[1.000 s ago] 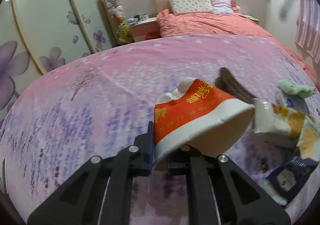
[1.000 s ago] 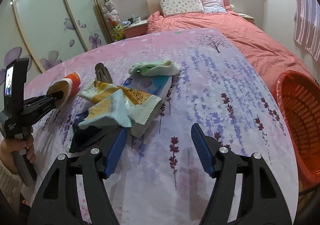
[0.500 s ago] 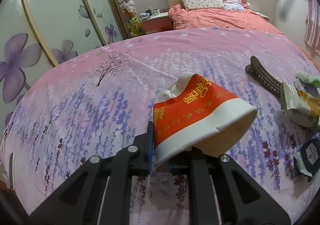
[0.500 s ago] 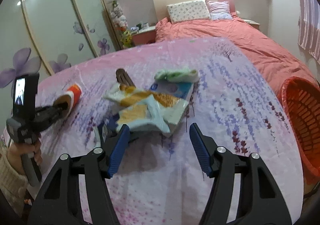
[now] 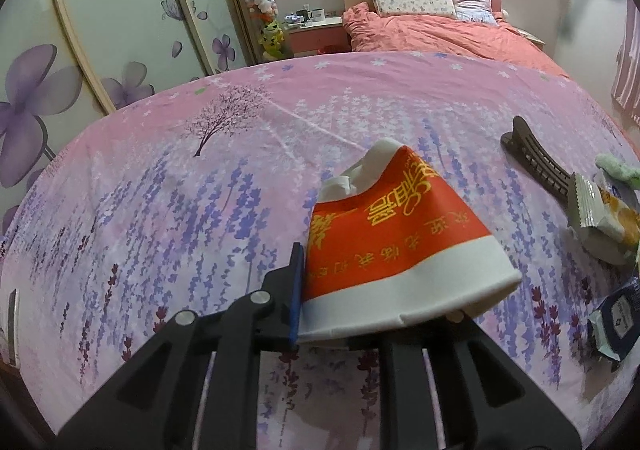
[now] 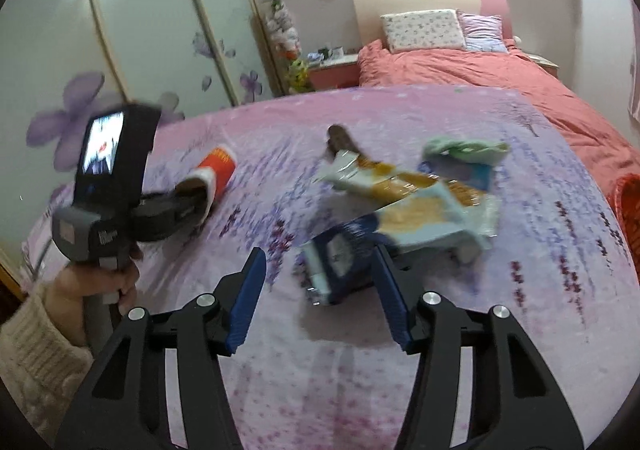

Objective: Collect trash
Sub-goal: 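Grasp the dark blue snack bag with the right tool while the left tool holds the cup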

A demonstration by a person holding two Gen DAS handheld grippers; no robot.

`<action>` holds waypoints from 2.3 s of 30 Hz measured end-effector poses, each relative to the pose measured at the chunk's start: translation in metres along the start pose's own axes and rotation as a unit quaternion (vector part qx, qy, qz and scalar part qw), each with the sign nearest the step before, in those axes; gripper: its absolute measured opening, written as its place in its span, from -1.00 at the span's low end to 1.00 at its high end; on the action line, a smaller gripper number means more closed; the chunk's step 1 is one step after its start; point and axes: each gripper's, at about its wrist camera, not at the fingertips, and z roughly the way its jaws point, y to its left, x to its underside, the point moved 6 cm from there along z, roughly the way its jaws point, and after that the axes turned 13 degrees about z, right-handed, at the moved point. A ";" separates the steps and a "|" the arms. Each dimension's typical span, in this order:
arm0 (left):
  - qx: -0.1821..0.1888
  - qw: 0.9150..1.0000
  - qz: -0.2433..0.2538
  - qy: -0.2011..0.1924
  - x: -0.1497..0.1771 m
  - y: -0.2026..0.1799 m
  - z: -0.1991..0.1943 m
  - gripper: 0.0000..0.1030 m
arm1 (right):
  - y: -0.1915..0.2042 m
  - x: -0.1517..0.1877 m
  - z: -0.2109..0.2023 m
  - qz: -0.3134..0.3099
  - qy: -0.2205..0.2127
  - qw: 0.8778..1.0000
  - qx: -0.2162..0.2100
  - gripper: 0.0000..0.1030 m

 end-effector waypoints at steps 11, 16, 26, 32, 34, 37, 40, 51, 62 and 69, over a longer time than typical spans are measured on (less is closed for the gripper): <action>0.011 1.000 -0.011 -0.001 0.000 0.001 0.000 -0.66 | -0.048 0.002 -0.001 0.006 -0.011 0.989 0.149 -0.09; 0.019 1.000 -0.017 -0.002 0.001 0.003 0.000 -0.66 | -0.086 -0.011 -0.029 0.074 -0.031 0.988 0.129 0.19; 0.026 0.999 -0.023 -0.003 0.002 0.005 0.000 -0.66 | -0.091 -0.007 -0.019 0.116 -0.008 0.986 0.119 0.26; 0.027 0.999 -0.023 -0.003 0.003 0.005 0.000 -0.66 | -0.080 0.004 -0.005 0.099 0.012 0.984 0.146 0.33; 0.027 0.999 -0.023 -0.003 0.003 0.005 0.000 -0.66 | -0.085 0.003 -0.006 0.080 0.006 0.982 0.172 0.27; 0.027 0.999 -0.023 -0.003 0.003 0.005 0.000 -0.66 | -0.103 -0.002 -0.012 0.090 0.001 0.978 0.189 0.11; 0.027 0.999 -0.023 -0.003 0.003 0.005 0.000 -0.66 | -0.125 -0.012 -0.018 0.102 -0.013 0.972 0.209 0.05; 0.025 0.999 -0.021 -0.002 0.002 0.006 -0.001 -0.66 | -0.144 -0.028 -0.027 0.189 -0.025 0.971 0.146 0.32; 0.020 1.000 -0.018 -0.001 0.003 0.004 -0.001 -0.66 | -0.157 -0.053 -0.005 0.215 -0.024 0.967 0.135 -0.01; 0.017 1.000 -0.015 -0.001 0.003 0.002 -0.001 -0.66 | -0.159 -0.051 0.004 0.182 -0.002 0.971 0.156 0.02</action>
